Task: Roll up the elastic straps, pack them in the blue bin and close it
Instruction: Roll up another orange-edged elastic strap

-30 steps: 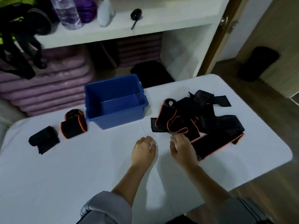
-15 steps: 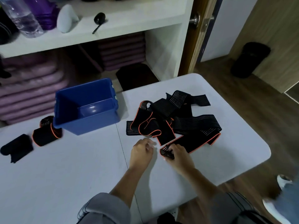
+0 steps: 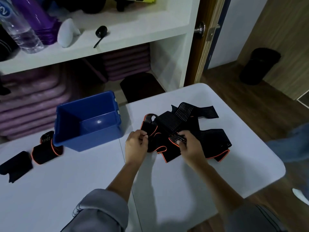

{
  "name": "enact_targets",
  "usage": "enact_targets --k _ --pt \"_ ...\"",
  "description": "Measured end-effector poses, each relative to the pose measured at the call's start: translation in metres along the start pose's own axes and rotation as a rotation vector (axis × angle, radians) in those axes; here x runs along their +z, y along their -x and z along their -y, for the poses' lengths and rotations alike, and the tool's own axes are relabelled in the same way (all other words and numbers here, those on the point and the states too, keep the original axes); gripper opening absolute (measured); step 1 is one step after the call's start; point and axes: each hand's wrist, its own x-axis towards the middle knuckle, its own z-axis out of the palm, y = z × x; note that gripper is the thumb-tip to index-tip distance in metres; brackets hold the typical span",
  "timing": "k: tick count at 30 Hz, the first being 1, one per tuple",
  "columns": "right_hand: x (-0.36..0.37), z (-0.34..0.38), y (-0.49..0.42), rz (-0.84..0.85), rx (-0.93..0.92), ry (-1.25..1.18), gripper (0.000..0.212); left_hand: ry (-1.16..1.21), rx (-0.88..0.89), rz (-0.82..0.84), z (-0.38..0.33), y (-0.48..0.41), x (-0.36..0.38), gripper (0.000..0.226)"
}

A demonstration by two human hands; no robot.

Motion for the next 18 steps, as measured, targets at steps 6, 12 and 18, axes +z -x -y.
enact_targets --k 6,12,18 --pt "-0.009 0.012 -0.058 0.053 -0.054 0.024 0.021 -0.072 -0.134 0.089 0.012 -0.061 0.013 0.02" --pt "0.01 0.002 -0.093 0.078 -0.002 0.02 0.026 -0.02 -0.37 0.219 0.025 -0.118 0.035 0.038" --pt "0.019 -0.014 -0.116 0.084 0.092 0.015 0.025 -0.031 -0.415 0.285 0.032 -0.154 0.064 0.035"
